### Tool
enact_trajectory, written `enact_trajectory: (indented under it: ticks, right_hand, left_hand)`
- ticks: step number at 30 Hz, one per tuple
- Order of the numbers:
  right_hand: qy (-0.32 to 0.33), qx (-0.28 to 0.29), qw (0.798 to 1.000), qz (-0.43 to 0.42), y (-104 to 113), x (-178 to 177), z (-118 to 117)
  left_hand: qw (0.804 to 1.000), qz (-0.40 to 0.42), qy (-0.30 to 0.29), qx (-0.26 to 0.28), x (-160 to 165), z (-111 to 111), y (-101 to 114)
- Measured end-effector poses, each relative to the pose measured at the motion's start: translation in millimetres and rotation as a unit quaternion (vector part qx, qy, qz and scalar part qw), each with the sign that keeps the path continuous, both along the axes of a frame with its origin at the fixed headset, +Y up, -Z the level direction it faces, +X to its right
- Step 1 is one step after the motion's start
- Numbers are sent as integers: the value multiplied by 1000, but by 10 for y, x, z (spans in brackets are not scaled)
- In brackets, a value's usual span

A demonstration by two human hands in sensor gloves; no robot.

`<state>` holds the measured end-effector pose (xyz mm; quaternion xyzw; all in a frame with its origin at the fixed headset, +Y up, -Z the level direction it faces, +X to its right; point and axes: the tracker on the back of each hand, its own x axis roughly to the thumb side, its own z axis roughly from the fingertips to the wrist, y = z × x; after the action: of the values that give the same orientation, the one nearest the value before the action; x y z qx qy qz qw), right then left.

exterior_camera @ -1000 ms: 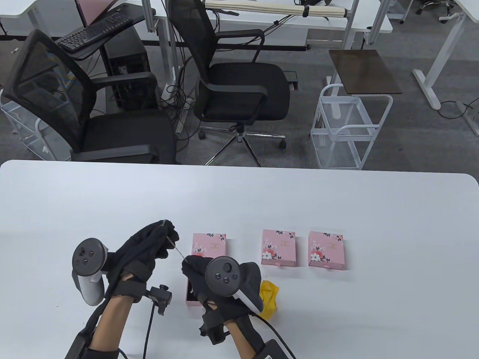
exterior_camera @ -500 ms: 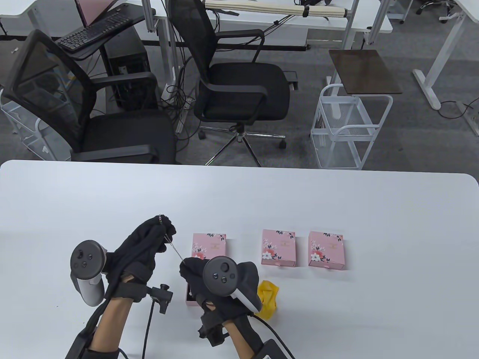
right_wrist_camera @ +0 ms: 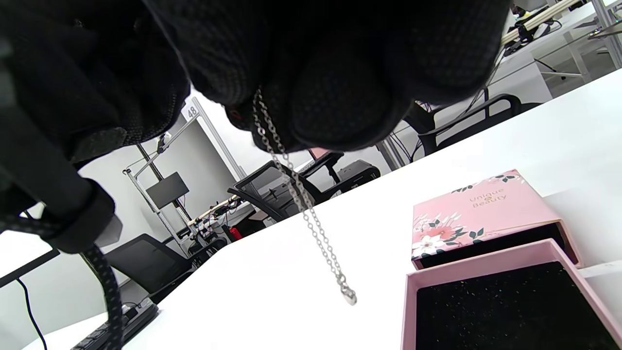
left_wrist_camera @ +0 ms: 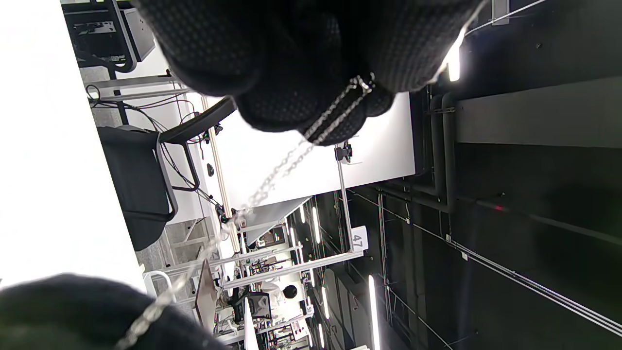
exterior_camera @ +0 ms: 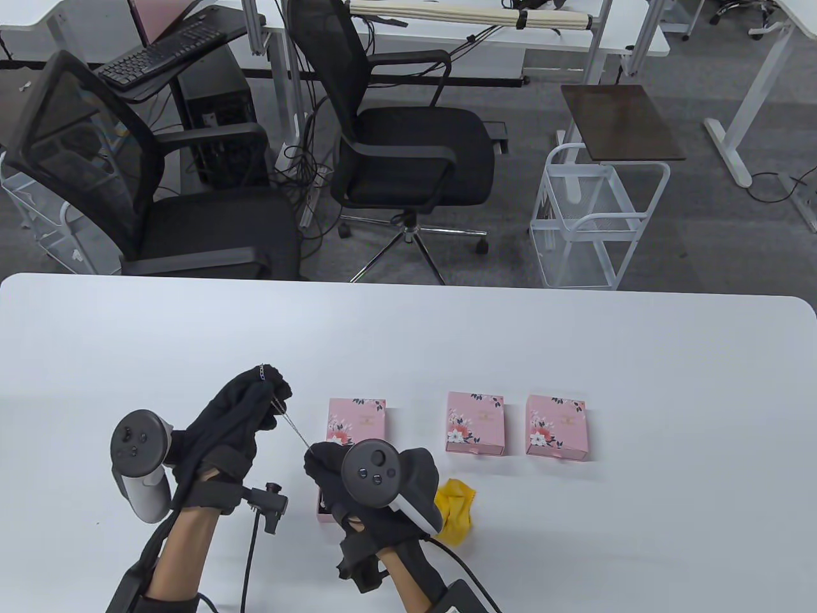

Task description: Dust necklace

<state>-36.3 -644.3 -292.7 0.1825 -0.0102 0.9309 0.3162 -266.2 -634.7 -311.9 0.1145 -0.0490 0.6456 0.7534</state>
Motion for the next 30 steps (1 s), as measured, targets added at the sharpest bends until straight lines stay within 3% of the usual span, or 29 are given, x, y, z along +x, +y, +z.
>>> enact_trajectory:
  ticks: [15,23,30]
  right_hand:
    - [7,-14,1000,4,-70,-47,-11]
    - [27,-48,998,-3,-158,-53,-57]
    - [25,-72,996,49,-171,58,-133]
  left_hand:
    - [1000,-12,20,18,-46,27,67]
    - [999,-27,9,42,39,53,108]
    - [996,-72,1,59,131,107,197]
